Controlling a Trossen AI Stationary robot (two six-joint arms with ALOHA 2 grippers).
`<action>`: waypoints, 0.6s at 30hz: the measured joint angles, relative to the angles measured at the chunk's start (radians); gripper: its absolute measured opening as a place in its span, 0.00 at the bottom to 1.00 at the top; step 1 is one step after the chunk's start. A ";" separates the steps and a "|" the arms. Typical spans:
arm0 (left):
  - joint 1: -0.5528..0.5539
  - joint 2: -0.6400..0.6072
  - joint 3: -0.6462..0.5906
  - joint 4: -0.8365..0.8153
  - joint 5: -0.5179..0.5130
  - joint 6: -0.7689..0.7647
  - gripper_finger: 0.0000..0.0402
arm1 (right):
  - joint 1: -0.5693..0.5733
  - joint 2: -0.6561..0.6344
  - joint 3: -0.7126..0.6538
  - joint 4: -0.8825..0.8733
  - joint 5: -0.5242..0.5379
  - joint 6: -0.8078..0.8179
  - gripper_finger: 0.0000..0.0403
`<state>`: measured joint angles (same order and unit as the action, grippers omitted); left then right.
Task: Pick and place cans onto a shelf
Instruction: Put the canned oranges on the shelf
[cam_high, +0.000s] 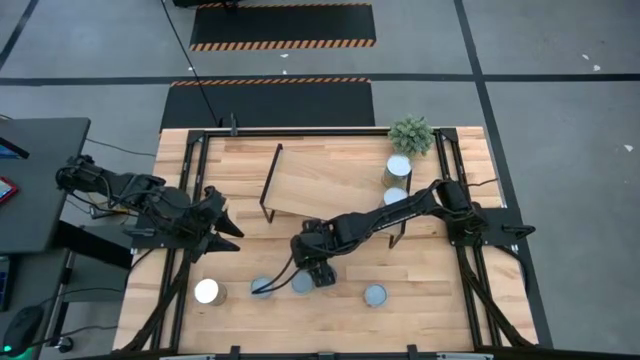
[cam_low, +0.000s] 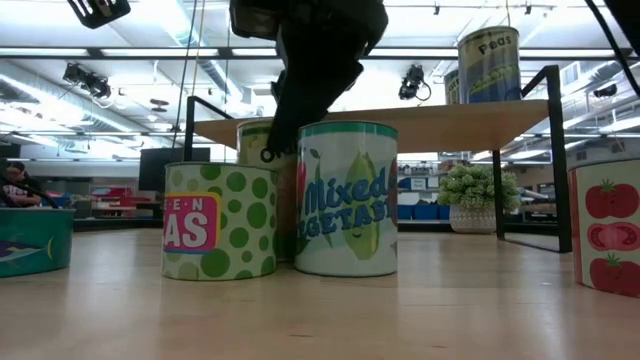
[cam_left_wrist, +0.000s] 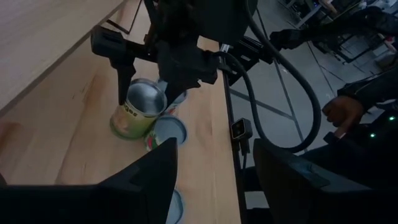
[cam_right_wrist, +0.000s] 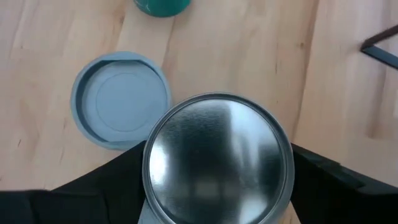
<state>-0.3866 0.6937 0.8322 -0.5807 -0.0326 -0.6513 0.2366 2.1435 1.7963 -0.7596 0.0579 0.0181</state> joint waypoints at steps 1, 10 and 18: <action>0.000 0.000 0.000 0.000 0.000 0.000 0.54 | -0.001 0.001 0.014 -0.016 0.004 0.007 0.80; 0.000 0.000 0.000 0.000 0.000 0.005 0.54 | 0.003 0.000 0.233 -0.186 0.005 0.068 0.80; 0.000 0.000 0.000 0.000 0.000 0.008 0.54 | -0.017 -0.023 0.387 -0.391 0.011 0.088 0.80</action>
<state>-0.3866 0.6935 0.8318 -0.5806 -0.0326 -0.6434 0.2194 2.1206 2.1830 -1.1507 0.0686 0.1056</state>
